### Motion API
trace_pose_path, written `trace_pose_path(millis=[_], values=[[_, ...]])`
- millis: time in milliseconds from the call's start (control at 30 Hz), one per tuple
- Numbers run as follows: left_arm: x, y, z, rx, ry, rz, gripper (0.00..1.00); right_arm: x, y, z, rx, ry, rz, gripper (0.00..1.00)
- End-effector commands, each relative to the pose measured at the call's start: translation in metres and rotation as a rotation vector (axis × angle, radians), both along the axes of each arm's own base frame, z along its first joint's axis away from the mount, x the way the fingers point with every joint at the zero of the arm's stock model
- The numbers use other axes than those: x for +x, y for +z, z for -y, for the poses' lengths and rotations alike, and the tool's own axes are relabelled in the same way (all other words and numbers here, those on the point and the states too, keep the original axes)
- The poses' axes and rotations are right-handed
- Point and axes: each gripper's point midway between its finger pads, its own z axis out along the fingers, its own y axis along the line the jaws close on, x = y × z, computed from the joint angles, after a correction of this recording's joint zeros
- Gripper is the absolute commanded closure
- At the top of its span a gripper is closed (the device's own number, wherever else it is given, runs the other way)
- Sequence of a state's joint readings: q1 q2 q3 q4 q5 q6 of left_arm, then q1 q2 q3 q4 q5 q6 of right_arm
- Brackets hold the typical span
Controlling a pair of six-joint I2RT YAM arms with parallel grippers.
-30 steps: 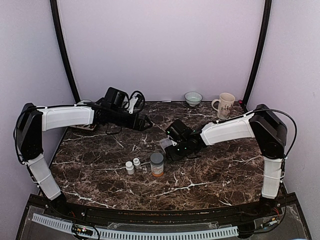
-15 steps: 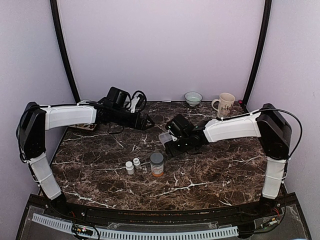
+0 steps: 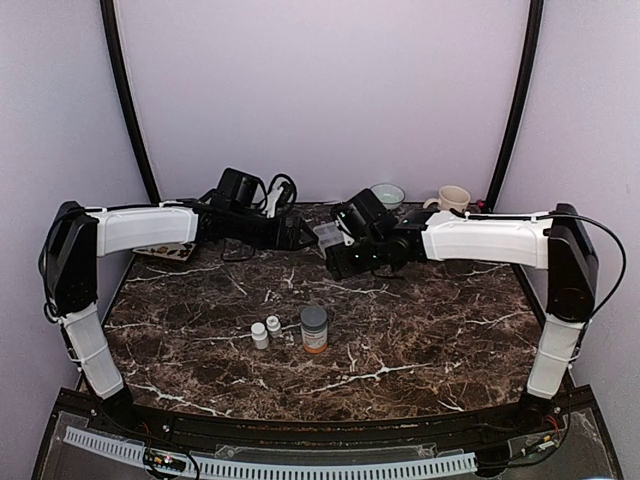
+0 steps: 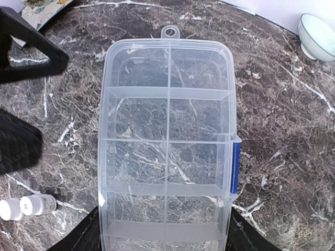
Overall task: Sort the pills into containers
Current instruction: Pick up the pill container from the center of the board, then pass from the right arm to the left
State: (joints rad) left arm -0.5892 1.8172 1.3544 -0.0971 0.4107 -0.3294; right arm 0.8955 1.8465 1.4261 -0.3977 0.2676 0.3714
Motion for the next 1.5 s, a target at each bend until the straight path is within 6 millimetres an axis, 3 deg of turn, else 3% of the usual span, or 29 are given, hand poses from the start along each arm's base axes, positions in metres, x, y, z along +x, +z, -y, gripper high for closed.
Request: trace_pose_path(millis=[0, 300, 733, 1100, 1367, 1467], values=[[0.0, 0.018, 0.015, -0.087, -0.028, -0.003, 0.01, 0.007, 0.036, 0.0, 0.032, -0.013, 0.054, 0.85], [0.002, 0.024, 0.022, -0.155, -0.023, -0.033, 0.02, 0.008, 0.057, -0.007, 0.094, -0.01, 0.062, 0.85], [0.012, 0.033, 0.034, -0.321, 0.003, -0.125, 0.17, 0.004, 0.069, -0.017, 0.168, 0.005, 0.047, 0.85], [0.008, 0.03, 0.043, -0.409, -0.013, -0.221, 0.45, 0.008, 0.073, -0.023, 0.182, 0.004, 0.052, 0.85], [0.004, 0.032, 0.04, -0.426, -0.004, -0.224, 0.53, 0.01, 0.071, -0.026, 0.18, 0.001, 0.048, 0.85], [0.003, 0.033, 0.04, -0.432, -0.008, -0.226, 0.61, 0.01, 0.069, -0.025, 0.177, -0.005, 0.048, 0.85]])
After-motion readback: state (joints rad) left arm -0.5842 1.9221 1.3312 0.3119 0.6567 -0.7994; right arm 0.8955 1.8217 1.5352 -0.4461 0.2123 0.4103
